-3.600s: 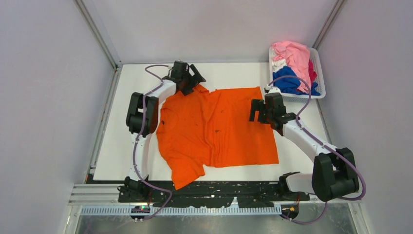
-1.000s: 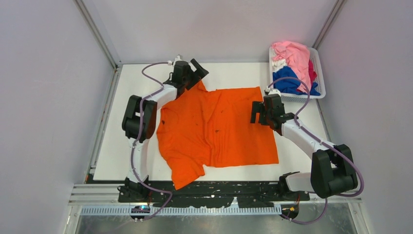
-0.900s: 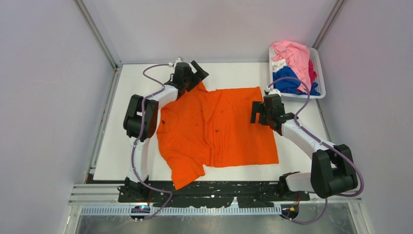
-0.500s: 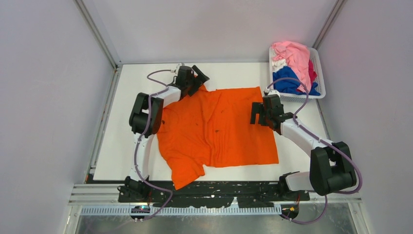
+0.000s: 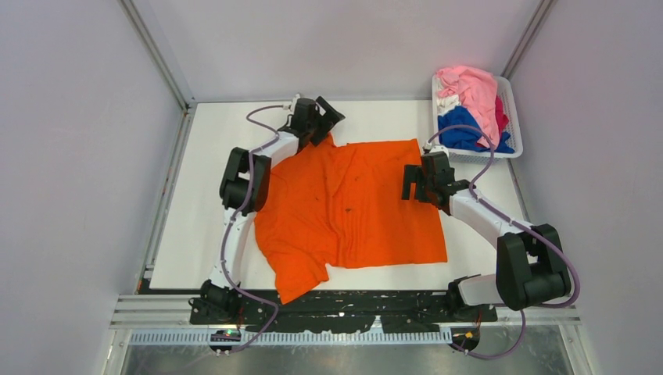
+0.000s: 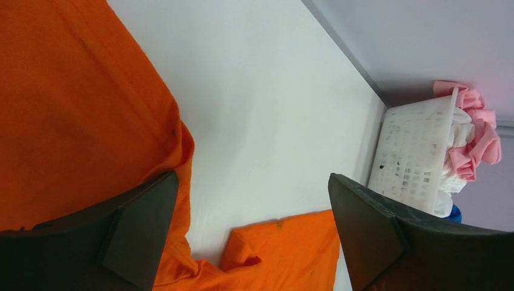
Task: Fold and stack the t-shirts
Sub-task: Flatten out the tshirt
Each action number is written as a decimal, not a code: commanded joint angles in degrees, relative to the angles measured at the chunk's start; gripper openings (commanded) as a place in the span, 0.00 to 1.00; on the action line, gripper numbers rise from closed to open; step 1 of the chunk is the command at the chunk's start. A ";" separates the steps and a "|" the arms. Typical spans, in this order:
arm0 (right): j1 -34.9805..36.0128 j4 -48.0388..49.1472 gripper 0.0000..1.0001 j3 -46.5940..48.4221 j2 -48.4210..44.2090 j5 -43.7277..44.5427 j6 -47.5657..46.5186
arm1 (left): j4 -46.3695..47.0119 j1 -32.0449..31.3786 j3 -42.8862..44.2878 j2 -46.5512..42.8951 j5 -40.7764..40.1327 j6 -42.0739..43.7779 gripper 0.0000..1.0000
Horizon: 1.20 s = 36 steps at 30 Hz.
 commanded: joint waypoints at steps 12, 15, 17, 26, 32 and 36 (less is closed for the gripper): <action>0.10 0.97 0.95 0.97 -1.49 1.56 -0.39 | -2.08 -2.43 12.28 2.48 3.04 0.30 0.99; 0.08 0.99 0.95 1.03 -1.38 1.36 -0.39 | -1.43 -2.37 5.89 -3.37 1.40 4.72 0.99; 0.13 0.97 0.96 1.03 -1.37 1.28 -0.35 | 0.36 -2.22 -1.97 -8.21 -0.68 6.19 0.99; 0.01 1.07 0.95 0.76 -2.23 0.76 -0.13 | 0.94 -0.24 -14.03 -15.29 -3.94 6.89 0.99; 0.11 0.95 0.96 0.79 -2.23 1.28 -0.20 | -5.03 -0.24 -8.06 -10.45 -5.30 5.13 0.99; 0.06 0.98 0.95 0.87 -2.15 1.43 -0.37 | -6.54 -0.26 -2.86 -6.49 -4.83 3.94 0.99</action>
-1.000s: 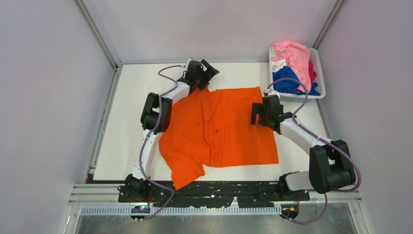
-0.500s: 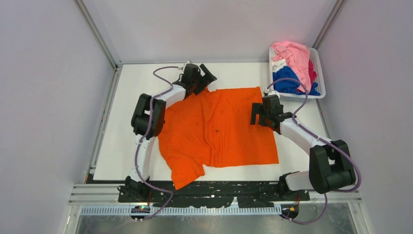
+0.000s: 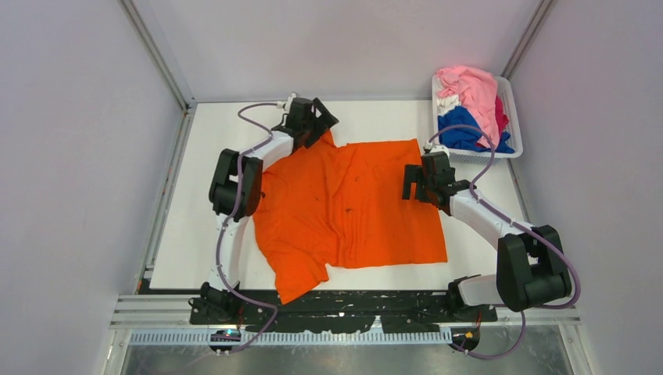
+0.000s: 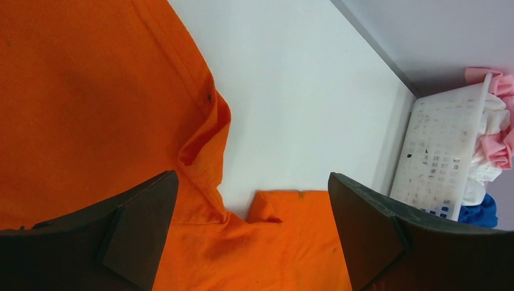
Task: Fold and stack the t-shirts
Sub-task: Flatten out the tshirt
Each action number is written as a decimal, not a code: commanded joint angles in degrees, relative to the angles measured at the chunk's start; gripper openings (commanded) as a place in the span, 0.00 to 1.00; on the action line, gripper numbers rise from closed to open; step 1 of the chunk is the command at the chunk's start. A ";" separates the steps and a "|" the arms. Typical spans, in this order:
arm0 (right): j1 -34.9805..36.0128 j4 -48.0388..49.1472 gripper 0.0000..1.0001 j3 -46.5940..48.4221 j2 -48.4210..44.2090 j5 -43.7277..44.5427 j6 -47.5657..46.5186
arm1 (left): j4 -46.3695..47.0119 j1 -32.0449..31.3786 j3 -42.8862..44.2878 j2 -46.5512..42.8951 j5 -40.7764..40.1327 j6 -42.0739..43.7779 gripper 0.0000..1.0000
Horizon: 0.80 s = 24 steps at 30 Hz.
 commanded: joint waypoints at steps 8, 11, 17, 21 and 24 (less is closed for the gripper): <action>0.04 0.91 0.95 0.94 -1.72 1.44 -0.46 | -8.72 -0.82 13.98 8.98 -0.29 -2.93 0.99; 0.08 0.95 0.96 0.94 -1.66 1.49 -0.46 | -9.51 -1.09 13.89 8.75 -1.45 -2.85 0.99; 0.08 0.90 0.95 0.95 -1.49 1.49 -0.46 | -9.43 -1.38 14.09 8.90 -0.38 -3.48 0.99; 0.10 1.12 0.95 1.08 -1.32 1.24 -0.42 | -11.97 -2.41 14.08 8.10 -2.69 -3.35 0.99; 0.05 1.06 0.95 1.16 -0.86 1.08 -0.46 | -11.84 -2.80 14.58 8.69 -3.05 -2.97 0.99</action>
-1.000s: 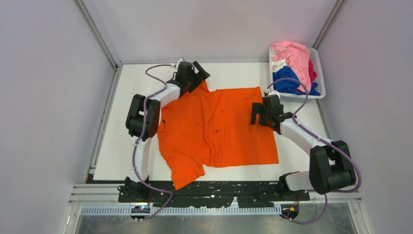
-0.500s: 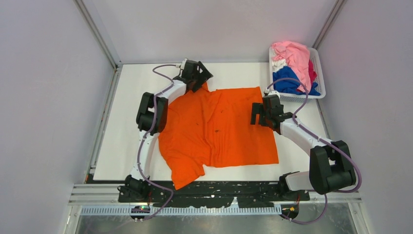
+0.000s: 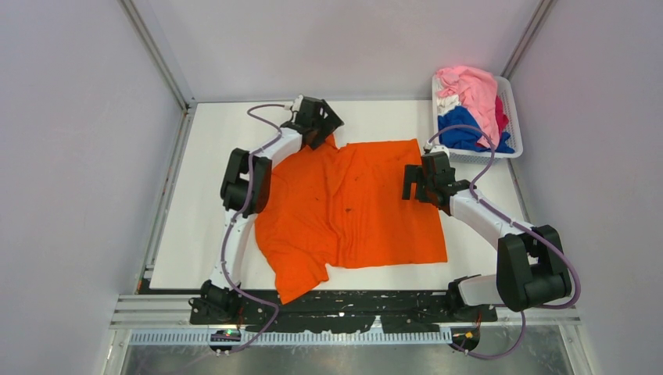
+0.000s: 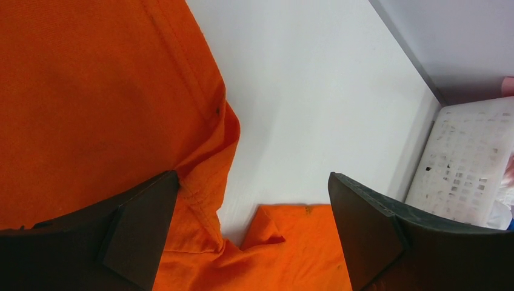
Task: Fold and stack the t-shirts
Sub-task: Flatten out the tshirt
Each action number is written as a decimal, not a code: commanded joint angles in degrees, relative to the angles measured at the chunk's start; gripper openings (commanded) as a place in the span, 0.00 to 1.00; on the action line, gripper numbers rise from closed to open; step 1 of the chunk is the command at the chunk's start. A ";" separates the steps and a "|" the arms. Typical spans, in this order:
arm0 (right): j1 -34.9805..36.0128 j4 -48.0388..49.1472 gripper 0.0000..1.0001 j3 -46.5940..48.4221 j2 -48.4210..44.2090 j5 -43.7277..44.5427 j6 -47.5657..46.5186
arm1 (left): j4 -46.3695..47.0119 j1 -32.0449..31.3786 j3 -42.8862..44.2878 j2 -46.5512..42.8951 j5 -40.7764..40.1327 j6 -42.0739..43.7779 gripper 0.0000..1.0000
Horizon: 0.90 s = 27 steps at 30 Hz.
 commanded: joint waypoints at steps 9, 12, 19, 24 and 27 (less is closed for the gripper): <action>0.07 1.15 0.95 1.18 -0.69 1.61 -0.80 | -0.46 -2.04 9.96 5.28 1.55 -4.17 0.99; 0.11 0.94 0.96 1.45 -0.15 1.87 -0.89 | -0.28 -2.71 13.31 7.34 1.15 -5.37 0.99; 0.08 0.97 0.95 1.46 -0.16 2.13 -1.02 | 2.82 -3.58 20.76 12.97 1.65 -9.09 0.99; 0.03 1.03 0.95 1.61 -0.22 2.14 -0.94 | 4.80 -4.07 24.94 14.09 1.86 -8.72 0.99; 0.01 0.90 0.95 1.64 -0.77 2.24 -0.76 | 2.11 -4.01 26.37 11.31 1.20 -3.38 0.99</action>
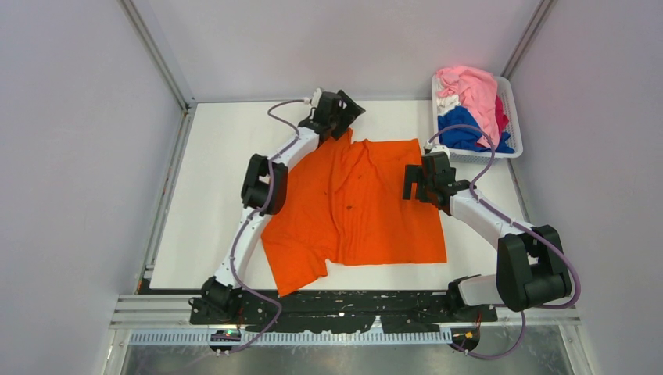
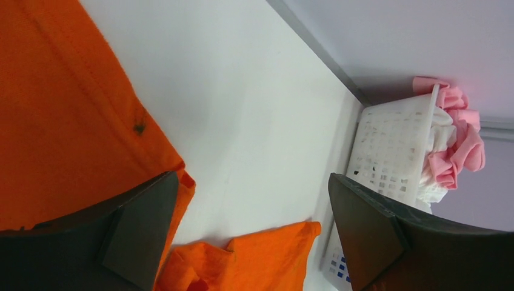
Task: Fold and stack the t-shirts
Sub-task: Flatten out the tshirt
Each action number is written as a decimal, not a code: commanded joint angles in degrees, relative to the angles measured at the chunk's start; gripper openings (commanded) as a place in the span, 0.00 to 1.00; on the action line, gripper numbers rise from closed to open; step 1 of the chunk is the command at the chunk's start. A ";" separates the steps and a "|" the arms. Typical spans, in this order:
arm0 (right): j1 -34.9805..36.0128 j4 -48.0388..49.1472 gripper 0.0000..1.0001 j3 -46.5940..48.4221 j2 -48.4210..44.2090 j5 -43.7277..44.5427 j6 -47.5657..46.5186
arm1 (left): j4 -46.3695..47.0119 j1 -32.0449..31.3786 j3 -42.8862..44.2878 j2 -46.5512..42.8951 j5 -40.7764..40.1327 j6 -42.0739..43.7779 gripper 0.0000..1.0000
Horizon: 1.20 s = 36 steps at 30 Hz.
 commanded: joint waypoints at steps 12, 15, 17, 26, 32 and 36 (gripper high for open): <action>0.06 0.87 0.95 2.40 -1.57 -0.48 1.01 | -6.36 7.77 -28.50 -31.69 11.52 26.43 0.99; 0.02 1.50 0.95 3.68 1.03 -2.70 2.15 | -7.25 10.54 -31.75 -32.63 15.12 27.32 0.99; 0.06 2.14 0.95 5.37 3.38 -4.21 3.10 | -10.61 10.81 -30.63 -31.80 15.74 29.21 0.99; -0.17 3.31 0.95 15.85 16.22 -8.31 6.01 | -18.57 10.83 -28.32 -26.21 21.13 29.44 0.99; -1.11 5.11 0.96 16.71 19.97 -10.59 7.56 | -24.35 11.07 -31.58 -26.01 18.19 31.93 0.99; -1.94 5.76 0.95 15.36 20.64 -11.37 8.59 | -27.54 13.01 -34.68 -26.97 16.96 33.31 0.99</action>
